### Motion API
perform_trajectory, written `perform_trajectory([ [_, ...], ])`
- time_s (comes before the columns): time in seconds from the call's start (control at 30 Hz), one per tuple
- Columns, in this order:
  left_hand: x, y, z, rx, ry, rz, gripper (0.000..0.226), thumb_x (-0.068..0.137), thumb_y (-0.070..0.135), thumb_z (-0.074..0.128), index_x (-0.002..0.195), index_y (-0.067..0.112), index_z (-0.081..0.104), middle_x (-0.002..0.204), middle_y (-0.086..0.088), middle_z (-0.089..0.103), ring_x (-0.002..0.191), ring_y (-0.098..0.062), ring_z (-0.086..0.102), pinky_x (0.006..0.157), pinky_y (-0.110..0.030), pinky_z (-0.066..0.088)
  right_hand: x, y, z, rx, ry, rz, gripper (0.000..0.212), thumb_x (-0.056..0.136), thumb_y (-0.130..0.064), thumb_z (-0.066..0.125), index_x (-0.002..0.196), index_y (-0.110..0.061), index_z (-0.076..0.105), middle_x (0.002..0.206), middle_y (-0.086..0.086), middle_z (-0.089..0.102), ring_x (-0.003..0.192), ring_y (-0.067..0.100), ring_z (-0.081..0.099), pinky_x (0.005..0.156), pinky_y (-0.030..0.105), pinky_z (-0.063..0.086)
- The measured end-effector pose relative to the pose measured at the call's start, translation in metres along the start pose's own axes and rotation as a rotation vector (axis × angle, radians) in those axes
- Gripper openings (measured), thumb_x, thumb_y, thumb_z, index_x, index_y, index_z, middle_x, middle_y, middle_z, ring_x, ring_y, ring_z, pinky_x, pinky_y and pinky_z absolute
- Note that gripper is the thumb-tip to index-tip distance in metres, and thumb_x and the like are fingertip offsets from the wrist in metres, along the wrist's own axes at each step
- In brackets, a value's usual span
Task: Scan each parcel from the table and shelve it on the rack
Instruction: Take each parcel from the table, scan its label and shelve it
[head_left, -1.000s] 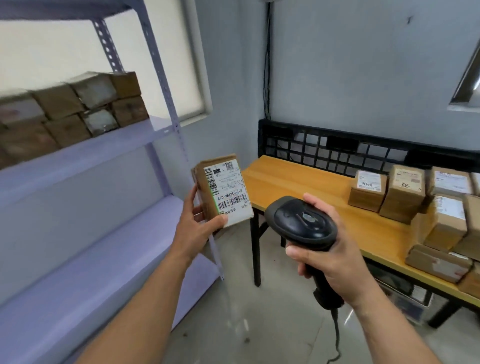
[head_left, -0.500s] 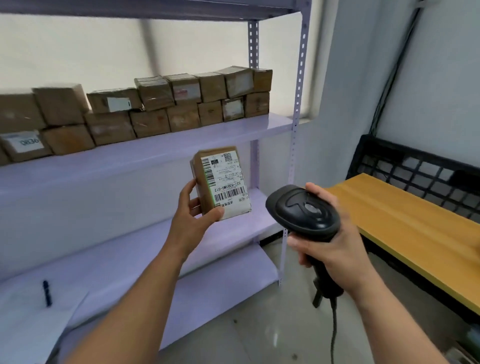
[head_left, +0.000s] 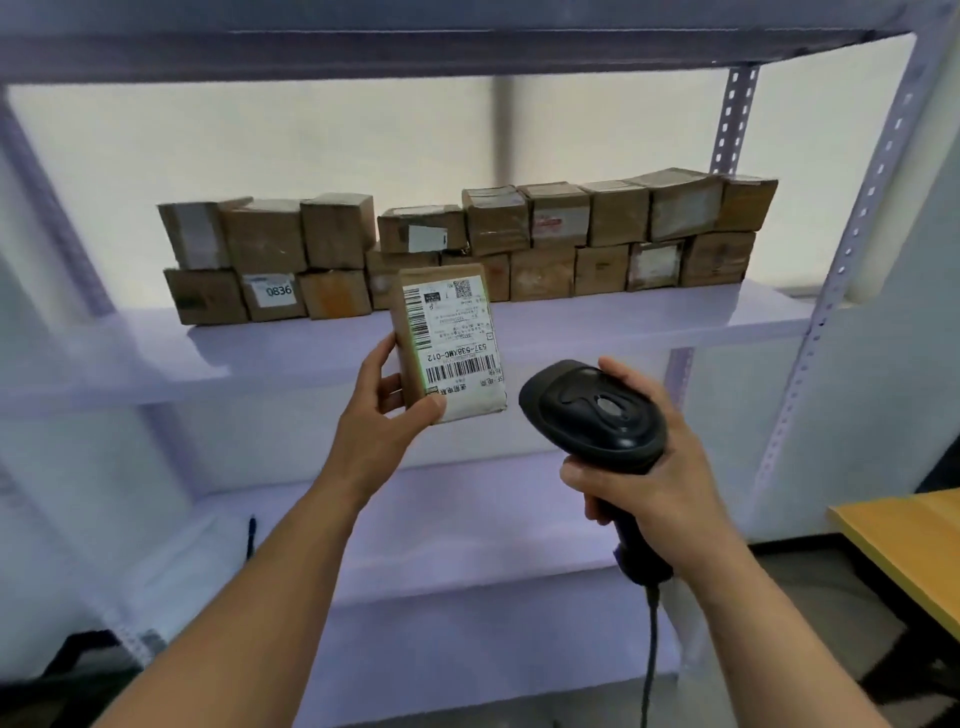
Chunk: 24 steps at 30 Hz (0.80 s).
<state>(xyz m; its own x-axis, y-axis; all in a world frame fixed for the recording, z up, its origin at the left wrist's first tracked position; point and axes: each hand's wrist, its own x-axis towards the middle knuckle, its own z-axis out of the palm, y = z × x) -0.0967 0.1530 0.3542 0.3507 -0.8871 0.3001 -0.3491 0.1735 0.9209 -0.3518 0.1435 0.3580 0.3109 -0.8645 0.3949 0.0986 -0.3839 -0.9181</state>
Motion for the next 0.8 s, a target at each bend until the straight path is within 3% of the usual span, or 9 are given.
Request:
perform_trajectory([
  [0.13,0.01,-0.003,-0.019,0.05,0.08,-0.011,0.071,0.089,0.024,0.068,0.142,0.047,0.027,0.125,0.01,0.06,0.112,-0.01,0.06,0.098,-0.038,0.051,0.031,0.008,0.016,0.018,-0.088,-0.037,0.087,0.069,0.012,0.08,0.117,-0.056,0.057,0.108,-0.01,0.067,0.05,0.024,0.06,0.048,0.033,0.052],
  [0.3,0.01,-0.01,-0.045,0.074,0.173,-0.031,0.078,0.074,0.044,0.066,0.141,0.051,0.026,0.131,0.008,0.06,0.115,-0.013,0.06,0.096,-0.037,0.052,0.061,0.02,0.043,0.044,-0.182,-0.059,0.086,0.068,0.012,0.08,0.124,-0.047,0.053,0.115,-0.002,0.064,0.049,0.024,0.061,0.048,0.031,0.052],
  [0.53,0.022,-0.019,-0.112,0.094,0.323,-0.056,0.079,0.072,0.044,0.064,0.143,0.046,0.029,0.123,0.01,0.064,0.111,-0.01,0.062,0.101,-0.043,0.049,0.095,0.032,0.105,0.055,-0.283,-0.05,0.085,0.071,0.01,0.079,0.129,-0.045,0.05,0.122,0.006,0.06,0.051,0.027,0.061,0.051,0.034,0.055],
  [0.67,0.043,-0.031,-0.163,0.098,0.395,-0.086,0.081,0.071,0.042,0.061,0.145,0.046,0.029,0.115,0.014,0.066,0.109,-0.009,0.062,0.102,-0.044,0.047,0.113,0.036,0.144,0.042,-0.292,-0.06,0.085,0.071,0.01,0.079,0.129,-0.046,0.05,0.122,0.008,0.059,0.052,0.025,0.062,0.051,0.033,0.054],
  [0.8,0.072,-0.046,-0.219,0.134,0.416,-0.118,0.081,0.071,0.045,0.056,0.145,0.048,0.026,0.121,0.008,0.064,0.111,-0.015,0.06,0.103,-0.046,0.045,0.134,0.037,0.189,0.034,-0.263,-0.063,0.085,0.071,0.009,0.079,0.128,-0.047,0.051,0.123,0.002,0.059,0.054,0.025,0.063,0.052,0.034,0.055],
])
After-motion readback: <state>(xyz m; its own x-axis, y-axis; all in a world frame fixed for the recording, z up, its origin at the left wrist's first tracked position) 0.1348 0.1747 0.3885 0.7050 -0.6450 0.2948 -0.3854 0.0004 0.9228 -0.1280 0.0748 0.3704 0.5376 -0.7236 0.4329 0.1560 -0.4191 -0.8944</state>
